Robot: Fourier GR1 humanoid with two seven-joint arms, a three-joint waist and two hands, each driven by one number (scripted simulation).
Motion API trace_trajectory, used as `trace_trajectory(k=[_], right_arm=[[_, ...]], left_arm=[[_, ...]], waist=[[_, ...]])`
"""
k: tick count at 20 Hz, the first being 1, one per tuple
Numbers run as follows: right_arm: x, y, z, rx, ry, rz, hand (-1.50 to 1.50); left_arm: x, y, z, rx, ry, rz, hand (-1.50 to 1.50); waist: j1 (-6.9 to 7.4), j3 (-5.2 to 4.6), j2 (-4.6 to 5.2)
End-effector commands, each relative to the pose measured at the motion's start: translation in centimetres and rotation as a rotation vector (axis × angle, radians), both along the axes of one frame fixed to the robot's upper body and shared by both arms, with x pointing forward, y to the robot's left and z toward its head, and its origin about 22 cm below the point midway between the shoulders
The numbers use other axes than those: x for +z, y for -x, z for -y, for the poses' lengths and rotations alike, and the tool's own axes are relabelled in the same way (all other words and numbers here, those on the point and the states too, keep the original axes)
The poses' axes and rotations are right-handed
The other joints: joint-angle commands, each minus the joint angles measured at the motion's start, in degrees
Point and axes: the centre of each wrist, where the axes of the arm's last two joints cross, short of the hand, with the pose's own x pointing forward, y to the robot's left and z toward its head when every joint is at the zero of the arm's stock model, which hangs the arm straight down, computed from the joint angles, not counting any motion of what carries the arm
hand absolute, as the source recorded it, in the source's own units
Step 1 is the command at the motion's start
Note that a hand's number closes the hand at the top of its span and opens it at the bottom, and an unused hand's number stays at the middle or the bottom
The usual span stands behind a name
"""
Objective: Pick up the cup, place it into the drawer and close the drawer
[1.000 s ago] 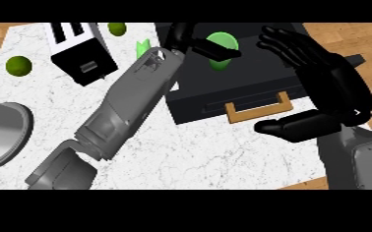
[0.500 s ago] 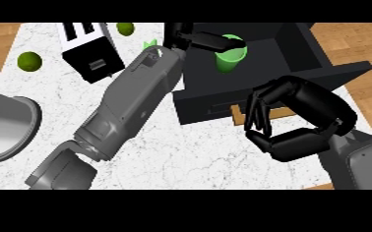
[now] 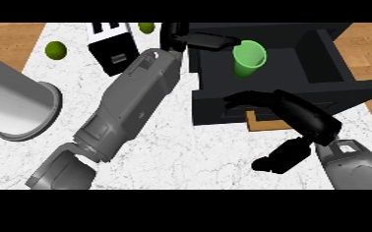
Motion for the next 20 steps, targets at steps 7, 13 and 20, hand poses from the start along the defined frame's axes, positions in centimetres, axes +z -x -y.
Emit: trace_trajectory(k=[7,13,20], right_arm=[[-11.5,-2.7,0.5,-0.053,0.289,-0.079,-1.50],[-14.7,-6.6,-0.1,-0.146,0.288,-0.081,1.50],[-10.1,-11.9,3.6,-0.269,0.150,0.045,1.50]], left_arm=[[-2.4,0.2,-3.2,-0.025,0.078,0.007,-1.50],[-2.2,0.4,-5.6,-0.045,0.098,0.005,-1.50],[-3.5,1.0,-8.1,-0.041,0.112,0.007,-1.50]], waist=[[6.45,0.09,-0.22],[8.30,0.12,-0.47],[10.49,0.23,0.27]])
